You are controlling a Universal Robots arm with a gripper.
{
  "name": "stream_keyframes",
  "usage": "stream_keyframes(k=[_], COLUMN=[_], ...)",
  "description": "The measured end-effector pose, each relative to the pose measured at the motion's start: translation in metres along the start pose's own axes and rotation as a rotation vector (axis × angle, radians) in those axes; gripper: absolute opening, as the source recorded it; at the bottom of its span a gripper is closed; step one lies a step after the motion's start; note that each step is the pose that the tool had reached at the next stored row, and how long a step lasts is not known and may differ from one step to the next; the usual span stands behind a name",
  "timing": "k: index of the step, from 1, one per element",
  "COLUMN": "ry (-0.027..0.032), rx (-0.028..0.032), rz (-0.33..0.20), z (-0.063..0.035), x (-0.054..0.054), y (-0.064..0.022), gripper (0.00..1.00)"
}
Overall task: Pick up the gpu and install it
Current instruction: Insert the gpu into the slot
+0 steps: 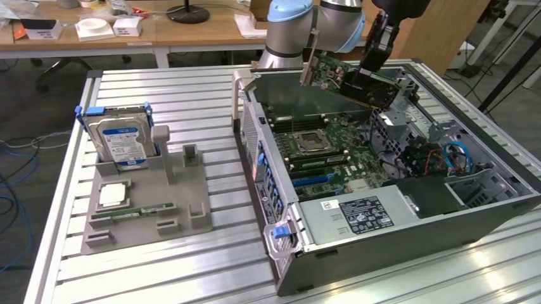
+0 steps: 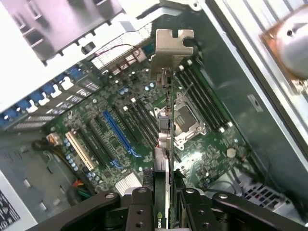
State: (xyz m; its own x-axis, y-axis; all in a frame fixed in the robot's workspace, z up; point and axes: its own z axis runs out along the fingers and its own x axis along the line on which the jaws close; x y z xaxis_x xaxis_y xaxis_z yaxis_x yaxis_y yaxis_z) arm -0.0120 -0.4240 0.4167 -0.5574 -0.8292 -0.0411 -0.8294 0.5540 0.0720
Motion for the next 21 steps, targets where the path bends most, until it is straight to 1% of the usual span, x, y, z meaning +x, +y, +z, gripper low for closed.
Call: stream_keyframes(k=[21], ry=[0.0276], rx=[-0.0156], rz=[-0.381], z=[0.0036], x=[0.0001], y=[-0.0003], gripper=[0.26])
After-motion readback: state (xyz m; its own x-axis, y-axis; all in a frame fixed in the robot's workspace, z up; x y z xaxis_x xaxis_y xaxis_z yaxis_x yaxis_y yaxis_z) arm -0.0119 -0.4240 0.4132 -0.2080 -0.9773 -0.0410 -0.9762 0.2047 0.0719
